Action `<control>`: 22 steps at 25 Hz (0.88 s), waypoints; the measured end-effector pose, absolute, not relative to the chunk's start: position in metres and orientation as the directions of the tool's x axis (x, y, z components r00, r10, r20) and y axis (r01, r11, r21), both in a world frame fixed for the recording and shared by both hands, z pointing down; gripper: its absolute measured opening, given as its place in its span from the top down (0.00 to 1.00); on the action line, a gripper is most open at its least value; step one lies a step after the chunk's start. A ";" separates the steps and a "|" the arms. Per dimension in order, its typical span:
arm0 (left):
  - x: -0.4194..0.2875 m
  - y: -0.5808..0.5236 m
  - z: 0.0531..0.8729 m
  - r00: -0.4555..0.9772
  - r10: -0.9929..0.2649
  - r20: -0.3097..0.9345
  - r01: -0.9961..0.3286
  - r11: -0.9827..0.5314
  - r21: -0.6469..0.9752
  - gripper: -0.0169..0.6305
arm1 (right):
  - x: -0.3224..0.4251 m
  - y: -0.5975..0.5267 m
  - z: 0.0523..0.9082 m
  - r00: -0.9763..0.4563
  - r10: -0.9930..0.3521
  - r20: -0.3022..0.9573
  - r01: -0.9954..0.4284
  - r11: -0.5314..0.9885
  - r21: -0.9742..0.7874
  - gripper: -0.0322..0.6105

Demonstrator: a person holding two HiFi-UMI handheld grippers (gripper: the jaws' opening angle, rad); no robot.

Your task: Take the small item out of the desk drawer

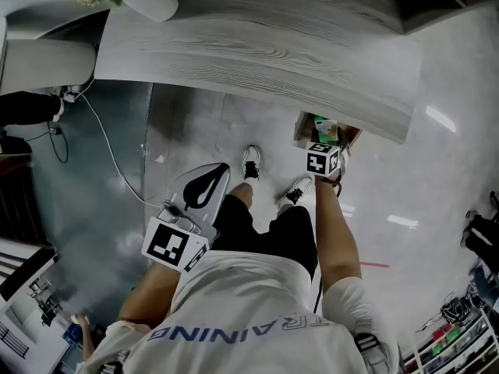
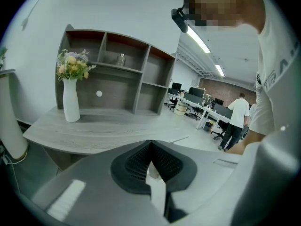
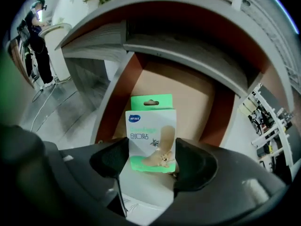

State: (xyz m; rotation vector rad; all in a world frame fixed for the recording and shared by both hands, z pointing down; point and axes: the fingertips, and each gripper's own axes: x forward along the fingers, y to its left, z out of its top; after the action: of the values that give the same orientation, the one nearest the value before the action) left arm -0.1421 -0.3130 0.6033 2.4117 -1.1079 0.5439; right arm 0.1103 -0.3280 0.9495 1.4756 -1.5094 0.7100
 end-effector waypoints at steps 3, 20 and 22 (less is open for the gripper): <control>-0.131 -0.312 0.590 0.614 -0.621 0.488 -0.774 -0.596 0.216 0.97 | 0.112 -0.320 0.923 0.070 -0.507 0.859 -0.976 0.143 0.164 0.45; -0.071 -0.287 0.484 0.741 -0.617 0.266 -0.669 -0.716 0.201 0.97 | 0.097 -0.268 0.655 -0.089 -0.788 0.610 -0.990 0.139 0.034 0.45; -0.064 -0.282 0.469 0.749 -0.615 0.249 -0.660 -0.728 0.188 0.97 | 0.105 -0.262 0.614 -0.088 -0.821 0.564 -0.991 0.129 0.033 0.45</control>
State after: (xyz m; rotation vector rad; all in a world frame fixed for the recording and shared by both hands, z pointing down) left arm -0.0636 -0.2820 0.4692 2.6842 -0.9982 0.2459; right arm 0.1054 -0.2623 0.6137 1.7419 -1.9637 0.5025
